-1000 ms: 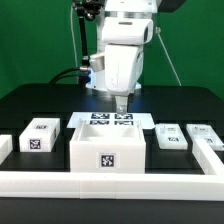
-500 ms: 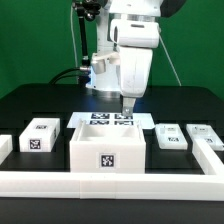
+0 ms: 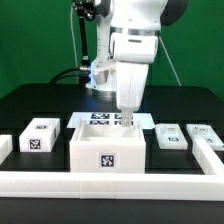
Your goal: Assemble cabinet
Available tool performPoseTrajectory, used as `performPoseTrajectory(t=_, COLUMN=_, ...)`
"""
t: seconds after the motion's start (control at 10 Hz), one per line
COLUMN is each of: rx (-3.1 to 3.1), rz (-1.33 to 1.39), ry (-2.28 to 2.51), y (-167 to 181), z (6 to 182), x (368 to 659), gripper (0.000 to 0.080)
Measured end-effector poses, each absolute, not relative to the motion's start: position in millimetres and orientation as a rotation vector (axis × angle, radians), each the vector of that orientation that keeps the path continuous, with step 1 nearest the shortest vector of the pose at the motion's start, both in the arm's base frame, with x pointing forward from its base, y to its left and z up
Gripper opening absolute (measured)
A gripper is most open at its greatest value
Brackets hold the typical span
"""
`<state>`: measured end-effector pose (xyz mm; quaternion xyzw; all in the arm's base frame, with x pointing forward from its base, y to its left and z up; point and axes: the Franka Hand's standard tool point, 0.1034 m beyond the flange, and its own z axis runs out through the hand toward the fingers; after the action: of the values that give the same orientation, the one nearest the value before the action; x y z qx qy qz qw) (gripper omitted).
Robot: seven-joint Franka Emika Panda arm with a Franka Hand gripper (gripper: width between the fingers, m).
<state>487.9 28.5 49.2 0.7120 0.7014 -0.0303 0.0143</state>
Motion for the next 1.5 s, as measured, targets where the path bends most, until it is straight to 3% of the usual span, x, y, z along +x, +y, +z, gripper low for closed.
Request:
performPoseTrajectory(t=0.4, rx=2.241, rz=-0.099, ry=2.193, y=28.0, z=24.9, x=475.0, gripper=0.0649)
performPoseTrajectory(t=0.6, rx=2.242, rz=-0.096, ry=2.193, y=28.1, z=23.7, x=474.9, gripper=0.0649)
performPoseTrajectory(t=0.7, rx=2.242, rz=-0.097, ry=2.194, y=28.1, z=23.3, x=474.6, gripper=0.0567)
performPoseTrajectory(t=0.8, rx=2.242, rz=-0.098, ry=2.194, y=28.1, z=23.2, x=474.5, gripper=0.0567)
performPoseTrajectory(t=0.9, rx=2.242, rz=-0.098, ry=2.194, y=28.1, z=23.2, x=474.5, gripper=0.0365)
performPoseTrajectory(t=1.1, rx=2.242, rz=-0.098, ry=2.194, y=28.1, z=23.2, x=474.5, gripper=0.0064)
performPoseTrajectory(t=1.5, rx=2.242, rz=-0.096, ry=2.193, y=28.0, z=23.4, x=474.9, gripper=0.0029)
